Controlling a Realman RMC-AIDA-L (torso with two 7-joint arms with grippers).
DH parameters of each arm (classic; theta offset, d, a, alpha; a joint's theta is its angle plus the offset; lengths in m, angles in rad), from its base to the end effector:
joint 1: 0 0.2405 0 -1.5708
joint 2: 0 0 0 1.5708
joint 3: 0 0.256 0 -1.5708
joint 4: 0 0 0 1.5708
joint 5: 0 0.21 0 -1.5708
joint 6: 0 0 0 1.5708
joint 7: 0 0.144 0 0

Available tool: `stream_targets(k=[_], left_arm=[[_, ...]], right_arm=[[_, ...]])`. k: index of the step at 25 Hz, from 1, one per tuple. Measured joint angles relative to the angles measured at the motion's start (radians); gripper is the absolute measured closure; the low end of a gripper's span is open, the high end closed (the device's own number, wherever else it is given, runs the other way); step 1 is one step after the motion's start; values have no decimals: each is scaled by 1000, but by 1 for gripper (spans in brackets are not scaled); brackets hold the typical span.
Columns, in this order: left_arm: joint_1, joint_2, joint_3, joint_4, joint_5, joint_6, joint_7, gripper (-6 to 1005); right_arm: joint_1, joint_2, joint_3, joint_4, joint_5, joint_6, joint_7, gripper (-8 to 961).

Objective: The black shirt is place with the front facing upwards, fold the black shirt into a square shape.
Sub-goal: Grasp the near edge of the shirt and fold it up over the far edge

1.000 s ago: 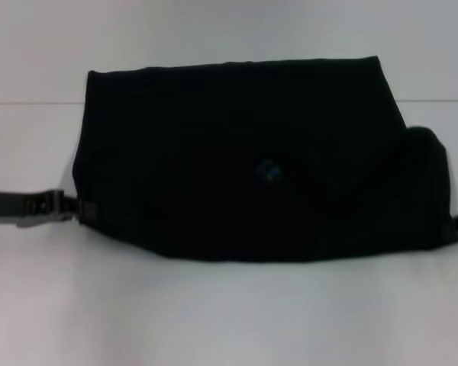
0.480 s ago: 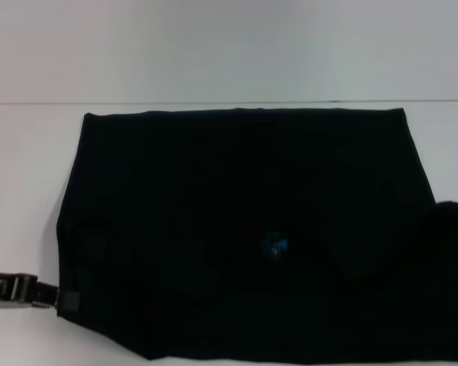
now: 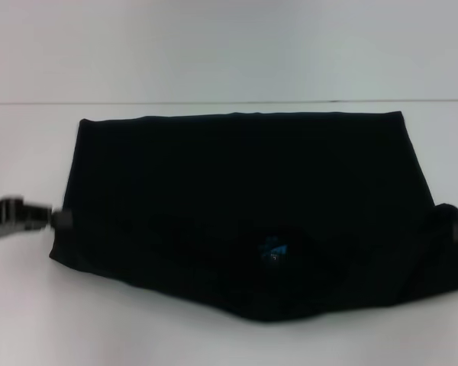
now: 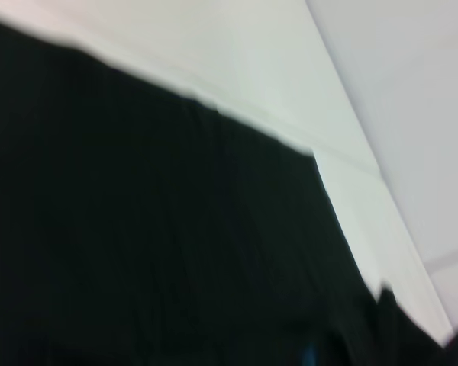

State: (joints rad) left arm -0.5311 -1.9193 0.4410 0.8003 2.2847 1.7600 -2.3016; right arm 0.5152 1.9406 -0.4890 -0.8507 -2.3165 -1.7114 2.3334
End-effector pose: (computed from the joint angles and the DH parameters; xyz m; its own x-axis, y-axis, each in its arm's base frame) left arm -0.3055 0.3246 0.1007 0.2091 0.8866 0.4125 0.9583 -0.2698 0.0941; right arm 0.3109 0.3249 0.0955 0.2073 -0.8957 -0.3933 -0.9716 -0.2355 0.0243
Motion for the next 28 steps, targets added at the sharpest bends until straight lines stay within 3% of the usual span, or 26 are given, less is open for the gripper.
stream_targets(k=[4, 8, 14, 17, 21, 22, 23, 28], left_arm=[[-61, -9, -14, -1, -2, -139, -62, 934], [-127, -14, 5, -24, 3, -278, -88, 931], [-199, -27, 107, -109, 10, -530, -99, 925], [-212, -55, 171, -123, 18, -657, -119, 923], [-207, -85, 190, -103, 21, -741, -129, 919], [-204, -92, 186, -94, 20, -758, -130, 918], [-202, -97, 183, -89, 19, -769, -130, 917], [-197, -106, 177, -77, 11, -823, -145, 913]], right_arm=[[44, -16, 24, 42, 58, 121, 8, 909], [79, -15, 46, 63, 137, 261, -10, 908], [146, 45, 1, 150, 203, 561, -126, 908], [183, 66, -68, 217, 202, 729, -151, 908], [216, 95, -110, 250, 206, 902, -154, 907], [227, 111, -113, 252, 210, 964, -154, 907], [227, 111, -113, 252, 210, 964, -154, 907], [253, 139, -117, 259, 213, 1085, -153, 907]])
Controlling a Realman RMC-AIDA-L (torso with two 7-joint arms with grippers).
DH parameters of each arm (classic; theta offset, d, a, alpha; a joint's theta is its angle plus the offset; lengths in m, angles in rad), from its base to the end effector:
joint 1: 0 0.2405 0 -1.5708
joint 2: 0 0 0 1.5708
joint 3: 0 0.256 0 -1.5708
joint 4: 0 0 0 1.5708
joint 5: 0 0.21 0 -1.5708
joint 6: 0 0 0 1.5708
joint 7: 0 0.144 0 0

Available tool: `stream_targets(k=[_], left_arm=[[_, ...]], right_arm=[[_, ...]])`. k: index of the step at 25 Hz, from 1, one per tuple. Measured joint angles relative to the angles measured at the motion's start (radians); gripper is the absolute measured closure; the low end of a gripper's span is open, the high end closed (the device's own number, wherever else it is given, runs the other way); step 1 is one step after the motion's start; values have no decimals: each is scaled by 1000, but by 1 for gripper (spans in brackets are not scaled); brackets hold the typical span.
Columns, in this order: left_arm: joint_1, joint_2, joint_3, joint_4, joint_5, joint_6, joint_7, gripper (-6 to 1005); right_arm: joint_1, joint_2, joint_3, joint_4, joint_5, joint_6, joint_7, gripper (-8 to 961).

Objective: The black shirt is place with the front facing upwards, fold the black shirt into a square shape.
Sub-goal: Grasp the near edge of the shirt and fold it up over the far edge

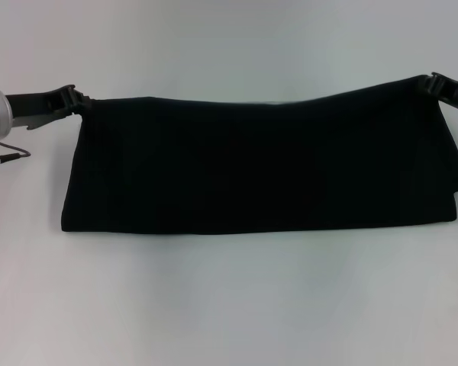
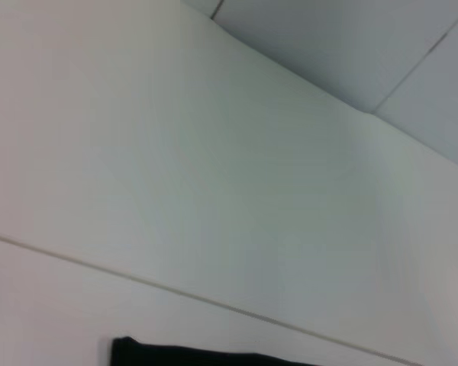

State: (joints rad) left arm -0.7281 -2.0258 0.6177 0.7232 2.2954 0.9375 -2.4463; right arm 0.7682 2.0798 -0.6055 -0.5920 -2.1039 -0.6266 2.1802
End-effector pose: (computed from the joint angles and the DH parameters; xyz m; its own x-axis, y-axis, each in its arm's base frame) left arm -0.2743 0.4463 0.0640 0.2146 0.6729 0.7079 0.9722 -0.0777 -0.2208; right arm 0.2742 0.4642 0.0411 0.2726 -0.5234 -0.8073 -0.9552 -0.0466 -0.2923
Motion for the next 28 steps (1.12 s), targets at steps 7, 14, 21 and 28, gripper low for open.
stream_targets(k=[7, 14, 21, 28], left_arm=[[-5, -8, 19, -3, 10, -72, -12, 907], [-10, -12, 32, -4, 11, -107, -12, 900], [-18, -19, 38, -10, 12, -138, -12, 894], [-23, -17, 64, -25, 12, -163, -7, 888]], right_arm=[[46, 4, -23, 46, 0, 107, -1, 906], [77, 8, -90, 67, 1, 195, -1, 905], [96, 8, -100, 91, 1, 238, -1, 905], [95, 8, -104, 102, 1, 270, 4, 904]])
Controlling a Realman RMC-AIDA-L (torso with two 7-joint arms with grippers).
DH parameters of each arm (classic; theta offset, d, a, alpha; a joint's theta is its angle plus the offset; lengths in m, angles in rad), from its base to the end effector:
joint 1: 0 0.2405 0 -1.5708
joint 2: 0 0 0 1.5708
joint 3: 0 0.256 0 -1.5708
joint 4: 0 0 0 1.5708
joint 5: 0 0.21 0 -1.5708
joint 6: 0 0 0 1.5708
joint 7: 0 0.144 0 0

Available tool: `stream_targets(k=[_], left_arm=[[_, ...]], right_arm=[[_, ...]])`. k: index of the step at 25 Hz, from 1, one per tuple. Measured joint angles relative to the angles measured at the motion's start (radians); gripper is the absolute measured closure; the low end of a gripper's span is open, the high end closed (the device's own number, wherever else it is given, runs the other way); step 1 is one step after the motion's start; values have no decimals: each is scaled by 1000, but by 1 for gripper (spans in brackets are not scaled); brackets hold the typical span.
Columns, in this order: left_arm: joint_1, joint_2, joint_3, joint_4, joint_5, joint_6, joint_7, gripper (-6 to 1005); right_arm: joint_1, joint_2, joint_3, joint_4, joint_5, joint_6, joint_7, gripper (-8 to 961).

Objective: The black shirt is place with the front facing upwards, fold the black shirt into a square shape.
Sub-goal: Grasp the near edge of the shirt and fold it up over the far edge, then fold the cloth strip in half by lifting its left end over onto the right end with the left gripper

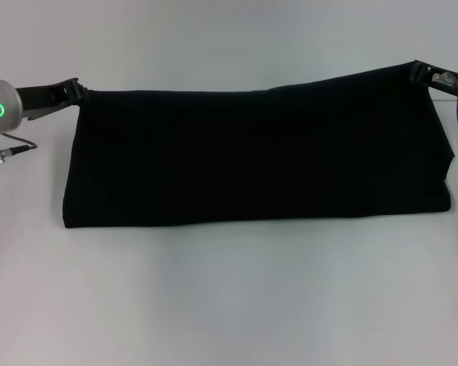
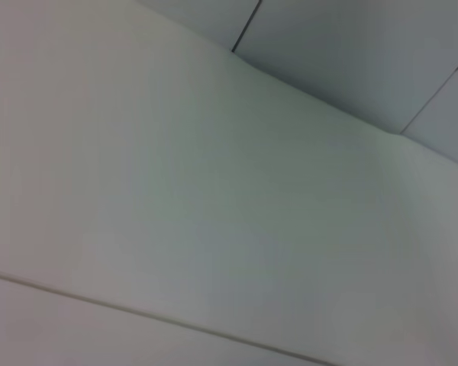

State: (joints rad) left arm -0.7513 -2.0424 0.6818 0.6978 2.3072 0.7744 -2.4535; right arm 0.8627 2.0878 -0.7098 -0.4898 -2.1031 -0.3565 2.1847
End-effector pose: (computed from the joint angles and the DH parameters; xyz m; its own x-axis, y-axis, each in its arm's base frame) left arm -0.2702 0.4603 0.0569 0.2663 0.6250 0.7338 0.9517 -0.0497 -0.3031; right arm 0.2545 0.4878 0.0252 0.3610 -0.4795 -0.7999 -0.9093 0.0093 -0.4160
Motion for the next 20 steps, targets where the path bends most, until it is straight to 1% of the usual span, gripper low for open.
stream_targets(k=[3, 5, 7, 12, 13, 14, 16, 18, 20], left_arm=[[-1, 1, 18, -7, -1, -18, 0, 885], [-1, -3, 22, -7, -3, -28, 2, 883], [-3, -7, 20, -10, -6, -38, -1, 881], [-3, -22, 13, -10, -11, -58, -14, 877], [-1, -25, 12, -6, -12, -61, -16, 835], [5, -34, 4, 8, -12, -63, -18, 793], [13, -44, -5, 30, -12, -64, -20, 709], [34, -55, -12, 66, -13, -49, -28, 625], [51, -61, -13, 93, -25, -12, -30, 540]], right_arm=[[2, -3, -1, 6, -1, 7, 1, 904], [11, -15, -2, 22, -5, 0, 0, 904], [25, -32, -14, 46, -8, 1, -3, 904], [45, -61, -84, 54, -10, 22, -1, 903], [45, -66, -88, 46, -10, 15, 3, 903], [43, -70, -89, 37, -10, 1, 8, 903], [26, -82, -87, 12, -10, -51, 35, 837], [2, -99, -87, -15, -10, -120, 74, 771], [-34, -114, -86, -52, -10, -226, 118, 705]])
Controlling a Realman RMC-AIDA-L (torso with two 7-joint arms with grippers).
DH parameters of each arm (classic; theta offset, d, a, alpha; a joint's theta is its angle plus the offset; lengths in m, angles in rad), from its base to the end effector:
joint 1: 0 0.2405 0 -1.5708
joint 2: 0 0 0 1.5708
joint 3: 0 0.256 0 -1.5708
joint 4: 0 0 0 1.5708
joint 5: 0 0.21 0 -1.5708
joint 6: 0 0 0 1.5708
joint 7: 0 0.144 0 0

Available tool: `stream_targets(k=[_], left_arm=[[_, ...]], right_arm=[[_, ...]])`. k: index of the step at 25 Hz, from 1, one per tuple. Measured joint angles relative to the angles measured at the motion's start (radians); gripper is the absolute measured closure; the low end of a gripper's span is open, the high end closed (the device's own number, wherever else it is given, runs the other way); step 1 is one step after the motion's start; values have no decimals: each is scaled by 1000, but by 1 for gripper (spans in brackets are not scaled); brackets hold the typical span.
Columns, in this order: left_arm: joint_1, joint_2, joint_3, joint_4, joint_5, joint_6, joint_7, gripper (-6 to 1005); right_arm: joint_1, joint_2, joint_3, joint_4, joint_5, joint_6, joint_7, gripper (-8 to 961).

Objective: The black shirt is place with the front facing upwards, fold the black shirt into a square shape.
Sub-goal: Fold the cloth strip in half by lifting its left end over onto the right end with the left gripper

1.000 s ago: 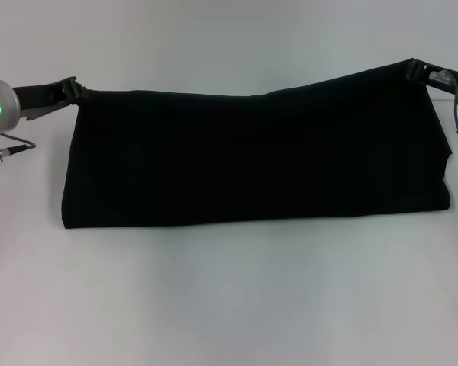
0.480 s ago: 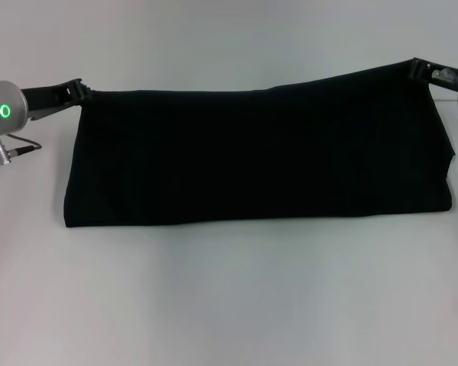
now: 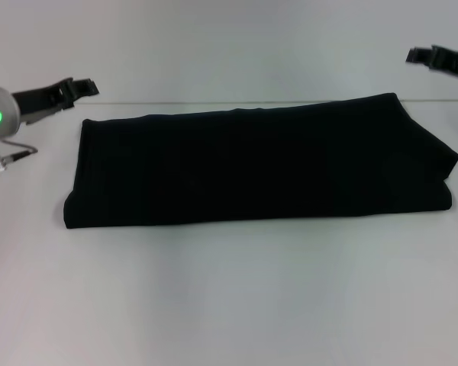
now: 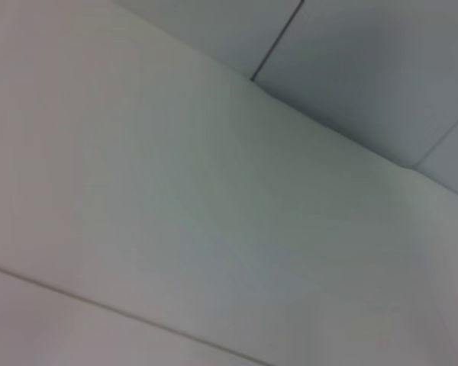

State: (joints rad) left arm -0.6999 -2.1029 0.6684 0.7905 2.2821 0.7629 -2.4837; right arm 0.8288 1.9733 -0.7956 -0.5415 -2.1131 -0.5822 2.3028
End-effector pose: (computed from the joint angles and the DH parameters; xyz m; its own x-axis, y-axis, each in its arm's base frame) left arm -0.2718 0.4500 0.0549 0.2054 0.5837 0.7855 0.9690 -0.0086 -0.2470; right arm 0.2543 0.4905 0.0636 0.3695 -0.5377 -0.7579 -0.9186 -0.0884 -0.3851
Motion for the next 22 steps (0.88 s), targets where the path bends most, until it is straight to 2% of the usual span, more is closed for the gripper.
stream_targets(k=[2, 4, 8, 11, 14, 19, 22], left_arm=[[27, -3, -4, 28, -36, 60, 8, 455], [68, 3, -8, 54, -118, 160, 31, 412], [144, 43, -34, 35, -281, 361, 56, 326], [184, 75, -92, -35, -342, 497, 46, 262], [213, 96, -143, -115, -350, 577, 17, 216], [261, 98, -164, -190, -346, 563, -30, 205], [273, 93, -158, -214, -338, 516, -68, 207]], right_arm=[[-46, -9, 3, -44, 3, -125, 43, 496], [-106, -7, 21, -99, 19, -251, 72, 407], [-231, 14, 86, -146, 137, -457, 38, 228], [-311, 24, 117, -133, 254, -550, -36, 184], [-359, 24, 144, -107, 322, -604, -86, 141], [-384, 26, 198, -81, 352, -656, -143, 68], [-385, 25, 211, -81, 352, -659, -157, 67]])
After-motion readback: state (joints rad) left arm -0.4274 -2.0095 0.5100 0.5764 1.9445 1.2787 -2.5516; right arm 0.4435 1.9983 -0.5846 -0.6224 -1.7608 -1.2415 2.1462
